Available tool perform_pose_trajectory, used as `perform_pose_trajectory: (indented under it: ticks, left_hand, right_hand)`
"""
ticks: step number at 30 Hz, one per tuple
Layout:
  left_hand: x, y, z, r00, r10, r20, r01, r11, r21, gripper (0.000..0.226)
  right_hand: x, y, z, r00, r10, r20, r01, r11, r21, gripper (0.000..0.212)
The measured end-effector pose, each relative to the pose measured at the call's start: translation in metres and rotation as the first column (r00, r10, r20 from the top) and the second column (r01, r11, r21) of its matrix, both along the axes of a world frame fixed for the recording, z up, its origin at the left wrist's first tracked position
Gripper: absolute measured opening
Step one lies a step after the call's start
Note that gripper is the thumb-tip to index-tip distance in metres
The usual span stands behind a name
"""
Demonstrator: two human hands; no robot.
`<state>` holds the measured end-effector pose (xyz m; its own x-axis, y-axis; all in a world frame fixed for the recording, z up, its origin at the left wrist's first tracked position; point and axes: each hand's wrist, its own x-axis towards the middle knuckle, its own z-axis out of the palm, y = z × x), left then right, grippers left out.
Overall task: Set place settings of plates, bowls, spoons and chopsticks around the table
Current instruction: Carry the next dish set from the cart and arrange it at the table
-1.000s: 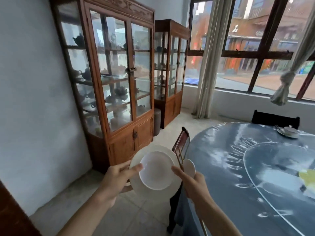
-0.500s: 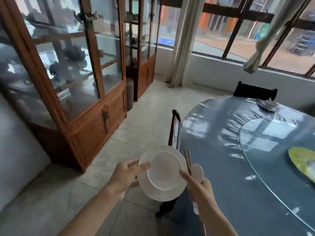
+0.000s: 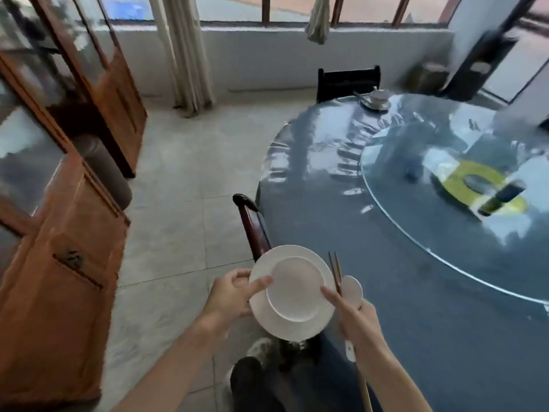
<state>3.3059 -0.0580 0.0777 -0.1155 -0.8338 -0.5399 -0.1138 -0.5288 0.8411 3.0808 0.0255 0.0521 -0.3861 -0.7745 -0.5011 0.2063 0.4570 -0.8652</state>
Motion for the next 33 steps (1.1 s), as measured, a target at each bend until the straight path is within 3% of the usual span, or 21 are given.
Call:
perform_pose_trajectory:
  ticks: [4,8,12,19,22,26,30,33]
  left_hand:
    - [-0.032,-0.083,-0.027,0.985,-0.158,0.074,0.158,0.987,0.005,0.04]
    - [-0.066,-0.156,-0.051,0.924,-0.339,0.177,0.345,0.939,-0.002,0.064]
    - [-0.103,-0.219,-0.081,0.83,-0.516,0.214,0.518,0.854,0.049,0.044]
    - [-0.159,-0.301,-0.121,0.595,-0.782,0.186,0.776,0.619,0.121,0.031]
    - [-0.177,-0.325,-0.136,0.476,-0.872,0.117,0.865,0.488,0.119,0.024]
    - [-0.194,-0.344,-0.146,0.382,-0.923,0.055,0.91,0.386,0.15,0.02]
    - [-0.199,-0.354,-0.139,0.214,-0.963,0.166,0.969,0.231,0.092,0.024]
    - [-0.198,-0.355,-0.117,0.165,-0.927,0.337,0.985,0.171,-0.01,0.039]
  right_hand:
    - [-0.012,-0.055,-0.036,0.983,-0.17,0.068,0.165,0.983,0.078,0.048]
    - [-0.024,-0.095,-0.074,0.939,-0.315,0.14,0.282,0.935,0.215,0.051]
    - [-0.034,-0.126,-0.098,0.887,-0.418,0.197,0.351,0.886,0.302,0.047]
    - [-0.037,-0.167,-0.121,0.748,-0.644,0.162,0.564,0.745,0.357,0.028]
    - [-0.028,-0.18,-0.129,0.653,-0.749,0.112,0.677,0.644,0.357,0.029]
    - [-0.016,-0.195,-0.131,0.523,-0.852,0.032,0.778,0.492,0.39,0.037]
    - [-0.006,-0.206,-0.118,0.443,-0.896,-0.033,0.841,0.403,0.36,0.033]
    - [-0.006,-0.21,-0.093,0.345,-0.937,-0.063,0.889,0.304,0.343,0.02]
